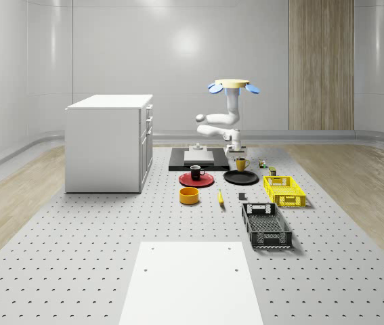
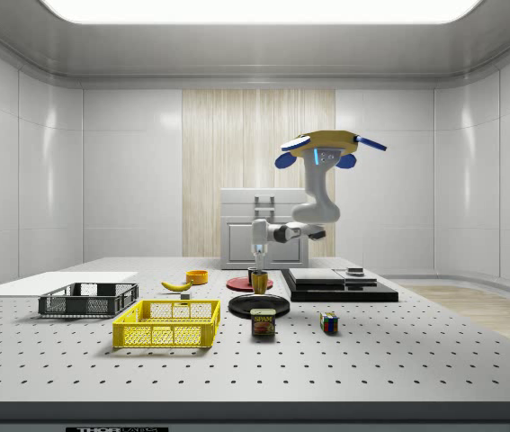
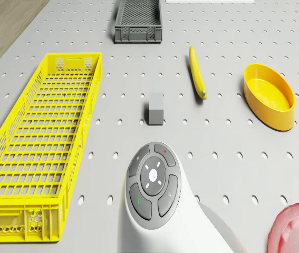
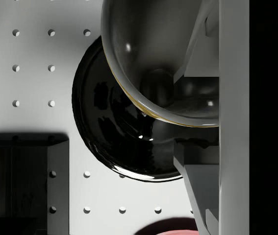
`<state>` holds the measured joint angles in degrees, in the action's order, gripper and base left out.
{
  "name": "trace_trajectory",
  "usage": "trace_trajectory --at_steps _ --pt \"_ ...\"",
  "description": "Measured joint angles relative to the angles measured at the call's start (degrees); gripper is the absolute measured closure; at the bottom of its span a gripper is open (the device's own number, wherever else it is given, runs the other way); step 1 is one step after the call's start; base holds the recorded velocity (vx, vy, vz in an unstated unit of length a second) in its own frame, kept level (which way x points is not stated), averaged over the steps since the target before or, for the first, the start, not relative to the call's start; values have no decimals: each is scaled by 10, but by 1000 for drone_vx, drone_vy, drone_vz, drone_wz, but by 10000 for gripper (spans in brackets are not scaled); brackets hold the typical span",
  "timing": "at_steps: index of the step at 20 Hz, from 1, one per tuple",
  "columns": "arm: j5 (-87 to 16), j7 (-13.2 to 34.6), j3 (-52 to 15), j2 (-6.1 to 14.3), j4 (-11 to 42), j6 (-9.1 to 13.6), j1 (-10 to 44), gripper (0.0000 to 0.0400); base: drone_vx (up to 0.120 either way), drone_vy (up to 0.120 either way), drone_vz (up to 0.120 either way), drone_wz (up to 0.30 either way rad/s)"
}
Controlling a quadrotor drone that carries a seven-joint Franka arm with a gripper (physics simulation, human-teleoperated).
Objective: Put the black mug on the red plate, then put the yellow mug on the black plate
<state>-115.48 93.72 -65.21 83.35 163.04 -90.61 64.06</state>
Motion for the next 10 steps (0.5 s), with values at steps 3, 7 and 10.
trace_trajectory --at_steps 3,7,10 --pt "-7 0 7 1 -3 -4 1 290 0 0 0 0" --pt "-30 -1 32 1 -13 -16 6 290 0 0 0 0" --pt "-50 -2 53 0 -24 -26 11 290 0 0 0 0"
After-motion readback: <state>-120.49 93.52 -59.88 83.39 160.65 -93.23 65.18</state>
